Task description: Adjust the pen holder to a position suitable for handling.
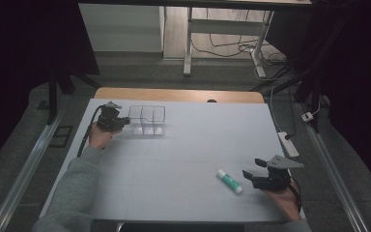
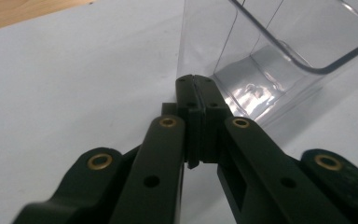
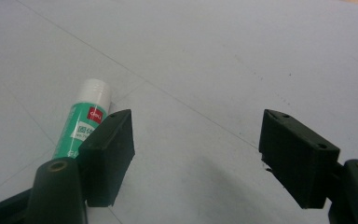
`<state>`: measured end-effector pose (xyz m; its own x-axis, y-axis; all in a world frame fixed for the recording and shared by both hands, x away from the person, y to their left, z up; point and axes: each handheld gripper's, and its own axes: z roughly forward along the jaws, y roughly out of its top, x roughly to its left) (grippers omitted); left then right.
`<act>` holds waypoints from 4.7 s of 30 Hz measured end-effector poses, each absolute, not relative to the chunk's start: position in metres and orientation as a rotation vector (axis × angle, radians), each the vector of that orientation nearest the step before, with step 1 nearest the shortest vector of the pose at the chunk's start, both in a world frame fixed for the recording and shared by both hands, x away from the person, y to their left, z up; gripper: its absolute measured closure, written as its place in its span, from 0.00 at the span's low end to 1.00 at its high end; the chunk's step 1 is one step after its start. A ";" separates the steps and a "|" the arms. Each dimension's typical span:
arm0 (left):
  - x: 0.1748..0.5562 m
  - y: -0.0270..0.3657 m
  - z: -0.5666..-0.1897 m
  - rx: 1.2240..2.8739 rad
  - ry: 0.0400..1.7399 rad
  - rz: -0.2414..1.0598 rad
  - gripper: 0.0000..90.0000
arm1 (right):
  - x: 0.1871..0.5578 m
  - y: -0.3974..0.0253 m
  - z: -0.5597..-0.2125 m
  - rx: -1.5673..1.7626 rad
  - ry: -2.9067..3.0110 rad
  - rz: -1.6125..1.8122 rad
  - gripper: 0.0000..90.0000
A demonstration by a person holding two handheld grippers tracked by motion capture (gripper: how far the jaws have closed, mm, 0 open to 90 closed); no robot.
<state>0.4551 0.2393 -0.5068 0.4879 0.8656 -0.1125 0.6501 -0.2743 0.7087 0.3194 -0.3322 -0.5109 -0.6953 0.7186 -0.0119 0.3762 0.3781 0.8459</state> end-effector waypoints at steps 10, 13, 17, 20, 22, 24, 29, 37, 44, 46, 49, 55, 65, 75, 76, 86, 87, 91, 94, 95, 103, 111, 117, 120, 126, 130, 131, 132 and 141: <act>0.459 0.221 -0.508 2.030 1.211 0.364 0.99 | 0.319 -0.332 -0.511 0.948 2.267 1.240 0.29; 0.460 0.216 -0.508 2.033 1.206 0.360 0.99 | 0.319 -0.332 -0.510 0.948 2.268 1.238 0.29; 0.461 0.209 -0.508 2.037 1.194 0.356 0.99 | 0.319 -0.333 -0.511 0.947 2.267 1.239 0.29; 0.463 0.204 -0.508 2.038 1.189 0.350 0.99 | 0.319 -0.332 -0.511 0.947 2.271 1.231 0.29; 0.464 0.200 -0.508 2.038 1.185 0.348 0.99 | 0.319 -0.332 -0.511 0.947 2.270 1.231 0.29; 0.465 0.197 -0.508 2.040 1.182 0.345 0.99 | 0.319 -0.332 -0.511 0.948 2.270 1.236 0.29; 0.465 0.188 -0.509 2.046 1.167 0.329 0.99 | 0.318 -0.332 -0.511 0.946 2.270 1.231 0.29; 0.465 0.175 -0.509 2.063 1.137 0.314 0.99 | 0.318 -0.332 -0.510 0.946 2.270 1.230 0.29; 0.465 0.167 -0.508 2.073 1.117 0.316 0.99 | 0.318 -0.332 -0.510 0.945 2.272 1.235 0.29; 0.466 0.166 -0.507 2.073 1.117 0.318 0.99 | 0.318 -0.332 -0.510 0.943 2.270 1.235 0.29; 0.469 0.163 -0.505 2.074 1.118 0.322 0.98 | 0.318 -0.332 -0.510 0.943 2.271 1.235 0.29; 0.472 0.155 -0.505 2.070 1.111 0.316 0.99 | 0.317 -0.333 -0.510 0.943 2.270 1.232 0.29; 0.475 0.143 -0.506 2.090 1.087 0.313 0.98 | 0.316 -0.332 -0.509 0.937 2.269 1.235 0.29; 0.478 0.137 -0.506 2.110 1.077 0.338 0.99 | 0.316 -0.332 -0.509 0.935 2.266 1.236 0.29; 0.476 0.137 -0.505 2.134 1.063 0.382 0.99 | 0.316 -0.333 -0.509 0.937 2.264 1.241 0.29; 0.440 0.168 -0.495 2.124 1.067 0.436 0.99 | 0.315 -0.334 -0.509 0.935 2.266 1.238 0.29; 0.435 0.171 -0.494 2.116 1.065 0.429 0.99 | 0.315 -0.334 -0.509 0.936 2.266 1.241 0.29; 0.414 0.180 -0.491 2.089 1.039 0.384 0.90 | 0.315 -0.334 -0.509 0.937 2.265 1.241 0.29; 0.396 0.184 -0.488 2.071 1.026 0.383 0.72 | 0.314 -0.333 -0.509 0.937 2.267 1.236 0.29; 0.391 0.185 -0.488 2.078 1.025 0.389 0.65 | 0.314 -0.333 -0.509 0.936 2.267 1.236 0.29; 0.352 0.194 -0.484 2.051 0.982 0.341 0.48 | 0.315 -0.333 -0.509 0.938 2.272 1.233 0.29; 0.316 0.204 -0.488 2.040 0.973 0.345 0.41 | 0.315 -0.334 -0.509 0.940 2.266 1.235 0.29; 0.298 0.213 -0.494 2.040 0.985 0.357 0.39 | 0.315 -0.334 -0.509 0.933 2.266 1.234 0.29; 0.290 0.218 -0.496 2.041 0.987 0.381 0.39 | 0.315 -0.334 -0.509 0.935 2.268 1.235 0.29; 0.281 0.227 -0.502 2.043 1.000 0.396 0.38 | 0.315 -0.333 -0.509 0.931 2.272 1.227 0.29; 0.278 0.229 -0.506 2.047 0.999 0.400 0.37 | 0.314 -0.333 -0.509 0.926 2.269 1.228 0.30; 0.279 0.230 -0.506 2.046 1.001 0.401 0.37 | 0.314 -0.333 -0.509 0.923 2.268 1.232 0.30; 0.280 0.230 -0.506 2.041 1.007 0.399 0.37 | 0.314 -0.333 -0.509 0.921 2.266 1.233 0.30; 0.281 0.227 -0.506 2.055 0.991 0.409 0.37 | 0.314 -0.332 -0.508 0.912 2.273 1.226 0.30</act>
